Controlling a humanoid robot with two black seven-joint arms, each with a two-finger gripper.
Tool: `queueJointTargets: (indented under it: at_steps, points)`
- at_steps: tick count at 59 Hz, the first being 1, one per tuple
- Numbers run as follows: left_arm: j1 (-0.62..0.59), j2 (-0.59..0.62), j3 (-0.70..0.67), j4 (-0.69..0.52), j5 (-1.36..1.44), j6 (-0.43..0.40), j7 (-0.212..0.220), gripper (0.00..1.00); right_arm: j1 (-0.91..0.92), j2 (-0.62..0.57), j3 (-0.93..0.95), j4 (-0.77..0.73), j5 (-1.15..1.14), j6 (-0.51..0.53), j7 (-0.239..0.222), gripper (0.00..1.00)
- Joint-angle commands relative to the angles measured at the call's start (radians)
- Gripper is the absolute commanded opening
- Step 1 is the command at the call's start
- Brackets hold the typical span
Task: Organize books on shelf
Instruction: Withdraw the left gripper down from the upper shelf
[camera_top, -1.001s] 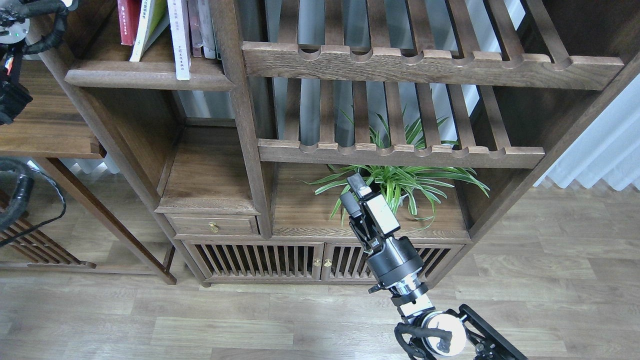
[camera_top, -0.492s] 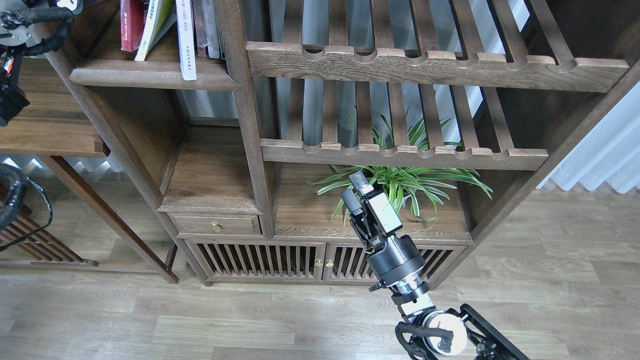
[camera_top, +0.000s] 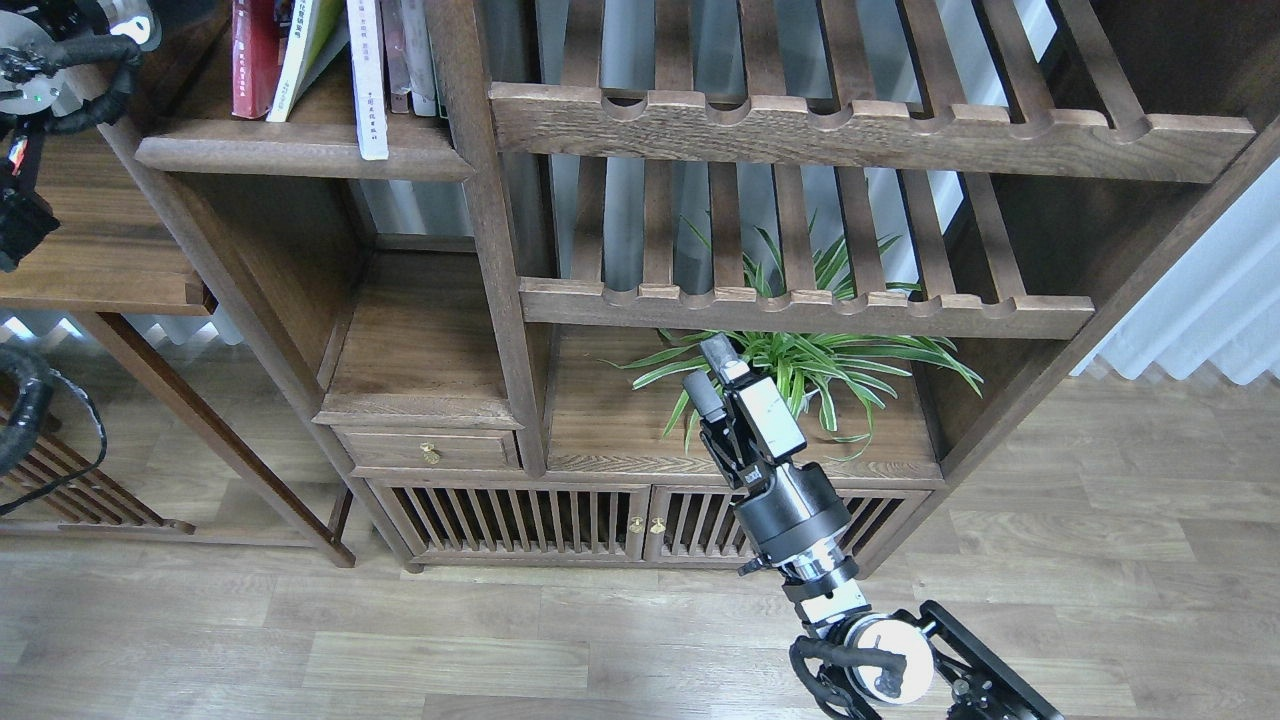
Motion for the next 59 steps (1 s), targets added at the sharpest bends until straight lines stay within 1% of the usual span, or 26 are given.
queueJointTargets:
  at_steps: [1, 11, 14, 17, 18, 20, 27, 40, 52, 59]
  points:
    - [0.016, 0.0, 0.001, -0.041, -0.022, 0.0, 0.002, 0.43, 0.001, 0.0, 0.001, 0.0, 0.001, 0.001, 0.0, 0.99]
    - [0.027, 0.001, 0.0, -0.09, -0.039, 0.0, 0.004, 0.47, 0.0, 0.0, 0.001, 0.0, 0.001, 0.003, 0.0, 0.99]
    - [0.029, 0.004, 0.0, -0.104, -0.056, 0.0, 0.005, 0.5, 0.0, 0.0, 0.001, 0.0, 0.001, 0.003, 0.0, 0.99]
    - [0.032, 0.018, 0.0, -0.126, -0.07, 0.0, 0.011, 0.51, 0.0, 0.0, 0.003, 0.0, 0.001, 0.003, 0.0, 0.99]
    - [0.039, 0.043, 0.0, -0.153, -0.076, 0.0, 0.014, 0.52, 0.0, 0.0, 0.011, 0.0, 0.001, 0.003, 0.0, 0.99]
    - [0.052, 0.058, 0.0, -0.17, -0.078, 0.0, 0.016, 0.53, -0.002, 0.0, 0.014, 0.0, 0.001, 0.003, 0.0, 0.99]
    - [0.117, 0.127, -0.002, -0.245, -0.093, 0.0, 0.016, 0.56, -0.004, 0.0, 0.014, 0.001, 0.001, 0.003, 0.0, 0.99]
    - [0.266, 0.253, -0.013, -0.406, -0.165, 0.0, 0.017, 0.56, -0.004, 0.0, 0.011, 0.001, 0.001, 0.001, 0.0, 0.99]
    - [0.377, 0.294, -0.085, -0.501, -0.188, 0.0, 0.019, 0.57, -0.002, 0.0, 0.004, 0.003, 0.0, -0.002, -0.002, 0.99]
    - [0.407, 0.305, -0.105, -0.544, -0.19, 0.0, 0.016, 0.57, -0.005, 0.0, 0.003, 0.004, 0.001, -0.035, 0.0, 0.99]
